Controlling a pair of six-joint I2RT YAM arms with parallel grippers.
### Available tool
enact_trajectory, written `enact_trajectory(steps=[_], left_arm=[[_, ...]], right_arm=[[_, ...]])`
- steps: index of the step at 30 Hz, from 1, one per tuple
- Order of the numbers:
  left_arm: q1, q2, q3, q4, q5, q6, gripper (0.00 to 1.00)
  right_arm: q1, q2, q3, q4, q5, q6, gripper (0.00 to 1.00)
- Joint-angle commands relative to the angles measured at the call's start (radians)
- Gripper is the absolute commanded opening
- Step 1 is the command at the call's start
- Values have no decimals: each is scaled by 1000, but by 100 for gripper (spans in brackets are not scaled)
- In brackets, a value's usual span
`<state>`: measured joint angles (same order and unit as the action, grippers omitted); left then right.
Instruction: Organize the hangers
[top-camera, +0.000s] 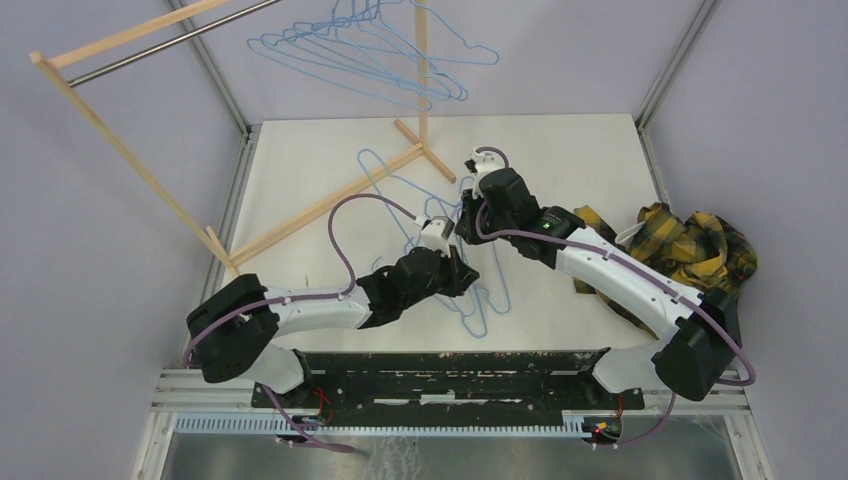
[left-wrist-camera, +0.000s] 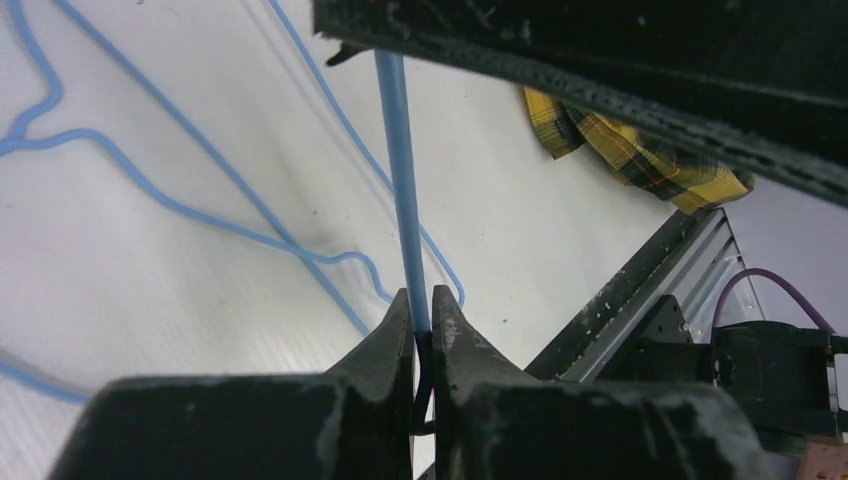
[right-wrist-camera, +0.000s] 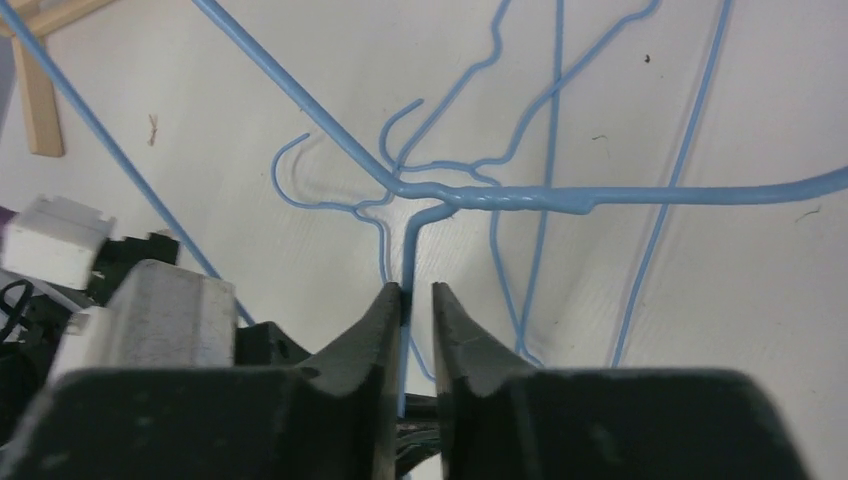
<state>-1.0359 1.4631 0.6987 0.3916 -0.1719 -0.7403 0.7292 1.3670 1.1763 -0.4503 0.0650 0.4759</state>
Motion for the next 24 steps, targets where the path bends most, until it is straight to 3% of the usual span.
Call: enact_trajectory(steps=[1, 3, 5, 8, 12, 17, 20, 24], left_arm=[[5, -177, -41, -194, -227, -16, 3], [12, -290, -65, -267, -294, -12, 3], [31, -397, -91, -329, -324, -23, 3], [72, -559, -128, -403, -339, -41, 3], [124, -745, -123, -489, -354, -13, 3], [166, -939, -109, -413, -274, 73, 3], [179, -964, -59, -382, -244, 134, 3], [194, -885, 37, -345, -196, 228, 3]], right_arm=[[-12, -91, 21, -72, 220, -66, 41], [-11, -136, -24, -82, 286, -89, 66], [-13, -191, -69, -87, 342, -115, 83], [-15, -241, -120, -90, 360, -156, 96], [-15, -243, -153, -102, 323, -157, 100], [-15, -189, -160, -103, 271, -136, 100], [-15, -159, -151, -88, 261, -127, 100], [-16, -132, -120, -76, 262, -126, 100]])
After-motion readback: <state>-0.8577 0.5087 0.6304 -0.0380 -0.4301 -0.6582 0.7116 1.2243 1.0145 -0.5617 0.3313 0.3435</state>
